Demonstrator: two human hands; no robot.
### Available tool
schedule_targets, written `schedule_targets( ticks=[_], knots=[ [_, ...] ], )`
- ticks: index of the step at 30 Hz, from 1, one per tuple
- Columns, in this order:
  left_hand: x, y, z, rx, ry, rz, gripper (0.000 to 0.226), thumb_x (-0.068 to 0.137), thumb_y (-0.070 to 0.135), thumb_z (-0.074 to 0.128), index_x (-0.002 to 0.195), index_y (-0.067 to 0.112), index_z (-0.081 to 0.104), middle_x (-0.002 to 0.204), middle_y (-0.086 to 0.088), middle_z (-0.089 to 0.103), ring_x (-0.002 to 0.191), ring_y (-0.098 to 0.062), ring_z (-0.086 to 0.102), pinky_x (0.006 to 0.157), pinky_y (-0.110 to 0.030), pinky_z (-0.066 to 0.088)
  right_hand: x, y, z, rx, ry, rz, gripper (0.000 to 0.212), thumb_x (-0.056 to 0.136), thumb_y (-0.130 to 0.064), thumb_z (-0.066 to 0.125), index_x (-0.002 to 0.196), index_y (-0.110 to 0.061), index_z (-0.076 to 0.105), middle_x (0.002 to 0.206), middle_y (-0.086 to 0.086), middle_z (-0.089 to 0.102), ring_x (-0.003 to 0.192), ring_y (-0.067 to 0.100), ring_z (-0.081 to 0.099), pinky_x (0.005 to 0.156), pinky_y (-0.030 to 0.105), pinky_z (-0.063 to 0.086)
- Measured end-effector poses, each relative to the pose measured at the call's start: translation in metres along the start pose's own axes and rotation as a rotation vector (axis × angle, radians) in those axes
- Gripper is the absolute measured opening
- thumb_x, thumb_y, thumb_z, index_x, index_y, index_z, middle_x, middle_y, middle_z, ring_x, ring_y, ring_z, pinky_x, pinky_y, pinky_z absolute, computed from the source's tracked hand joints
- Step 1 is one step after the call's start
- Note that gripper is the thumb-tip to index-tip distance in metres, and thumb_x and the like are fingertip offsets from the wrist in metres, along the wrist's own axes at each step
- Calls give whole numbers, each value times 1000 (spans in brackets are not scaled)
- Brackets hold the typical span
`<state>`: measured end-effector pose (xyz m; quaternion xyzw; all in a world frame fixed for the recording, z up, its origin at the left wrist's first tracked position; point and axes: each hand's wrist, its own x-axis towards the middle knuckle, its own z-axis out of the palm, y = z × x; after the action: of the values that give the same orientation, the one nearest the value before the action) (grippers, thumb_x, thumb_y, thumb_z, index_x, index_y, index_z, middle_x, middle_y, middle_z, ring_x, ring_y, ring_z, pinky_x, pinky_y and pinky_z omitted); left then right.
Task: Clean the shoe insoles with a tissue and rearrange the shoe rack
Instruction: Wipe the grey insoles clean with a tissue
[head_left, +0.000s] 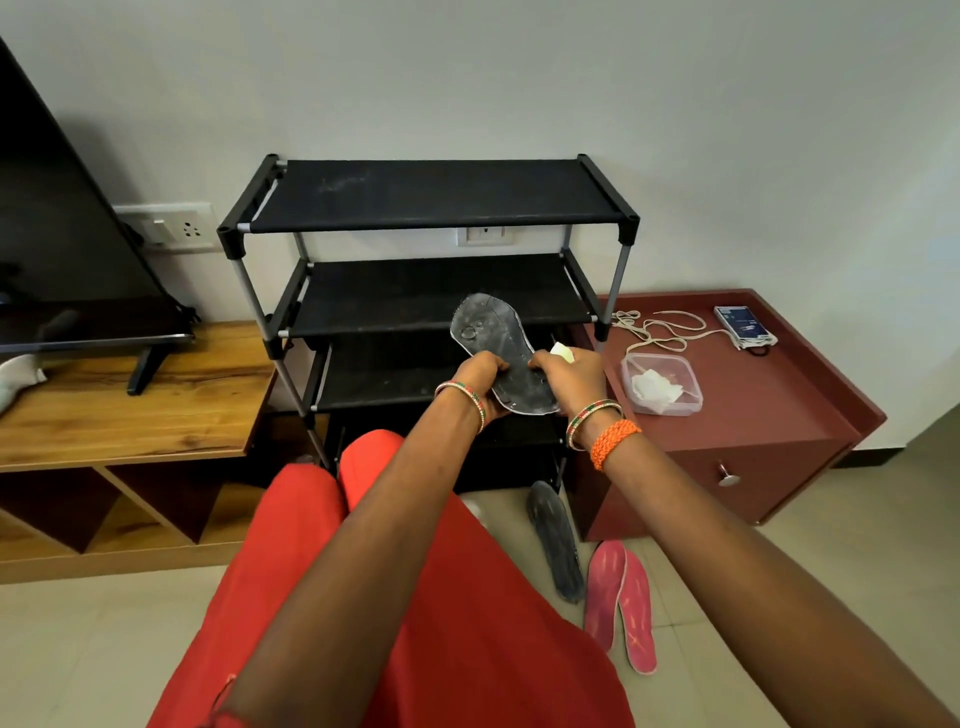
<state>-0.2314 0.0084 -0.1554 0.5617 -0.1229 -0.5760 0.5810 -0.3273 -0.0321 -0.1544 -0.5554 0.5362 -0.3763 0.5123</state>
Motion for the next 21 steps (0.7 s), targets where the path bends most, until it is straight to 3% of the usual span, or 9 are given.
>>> schedule_targets(
  ticks=[2, 5, 7, 11, 14, 17, 19, 21],
  knots=[
    [-2, -1, -3, 14, 5, -24, 26, 93, 5, 31, 109, 4, 51, 89, -12, 59, 78, -24, 59, 69, -39, 49, -3, 1, 3, -29, 0, -6, 22, 71, -13, 68, 53, -13, 55, 63, 7, 60, 65, 24, 59, 63, 35, 50],
    [-5, 2, -5, 37, -20, -41, 21, 93, 6, 31, 97, 6, 51, 87, -12, 59, 77, -23, 58, 70, -39, 49, -3, 1, 2, -43, 14, -10, 23, 74, -12, 67, 54, -13, 54, 61, 5, 58, 62, 21, 57, 56, 29, 46],
    [-3, 5, -5, 41, -38, -61, 21, 93, 6, 30, 97, 6, 51, 87, -12, 59, 78, -24, 59, 75, -42, 49, -4, 3, 2, -50, 37, 2, 25, 74, -12, 67, 54, -13, 53, 59, 2, 56, 58, 18, 54, 51, 24, 41],
    [13, -7, -5, 101, -28, -146, 24, 91, 5, 31, 102, 2, 52, 89, -15, 59, 82, -27, 59, 86, -45, 46, 0, 24, 0, -86, 87, 70, 20, 72, -13, 69, 56, -10, 58, 62, 7, 59, 62, 23, 56, 57, 28, 43],
    [37, -27, -8, 170, -27, -253, 34, 93, 4, 32, 122, -1, 48, 102, -18, 62, 106, -32, 59, 87, -43, 45, 5, 50, -2, -151, 98, 135, 11, 73, -13, 68, 70, -3, 66, 70, 10, 62, 66, 23, 55, 54, 27, 38],
    [58, -38, -19, 308, -59, -403, 26, 96, 7, 34, 114, -2, 51, 106, -17, 61, 120, -30, 53, 90, -39, 45, 13, 82, -3, -212, 86, 222, 10, 74, -12, 68, 77, -2, 69, 74, 10, 63, 69, 23, 55, 54, 26, 37],
    [74, -37, -30, 425, -103, -487, 21, 96, 8, 37, 109, -2, 51, 104, -17, 59, 114, -29, 55, 89, -37, 46, 18, 105, -1, -236, 88, 294, 7, 72, -11, 68, 66, -9, 64, 70, 8, 61, 68, 23, 55, 60, 27, 38],
    [102, -37, -40, 585, -125, -522, 17, 97, 9, 40, 95, -4, 50, 94, -16, 55, 93, -27, 57, 82, -33, 48, 28, 134, 3, -252, 122, 359, 24, 71, -10, 67, 53, -17, 52, 61, 5, 54, 66, 21, 51, 60, 29, 38]
  ],
)
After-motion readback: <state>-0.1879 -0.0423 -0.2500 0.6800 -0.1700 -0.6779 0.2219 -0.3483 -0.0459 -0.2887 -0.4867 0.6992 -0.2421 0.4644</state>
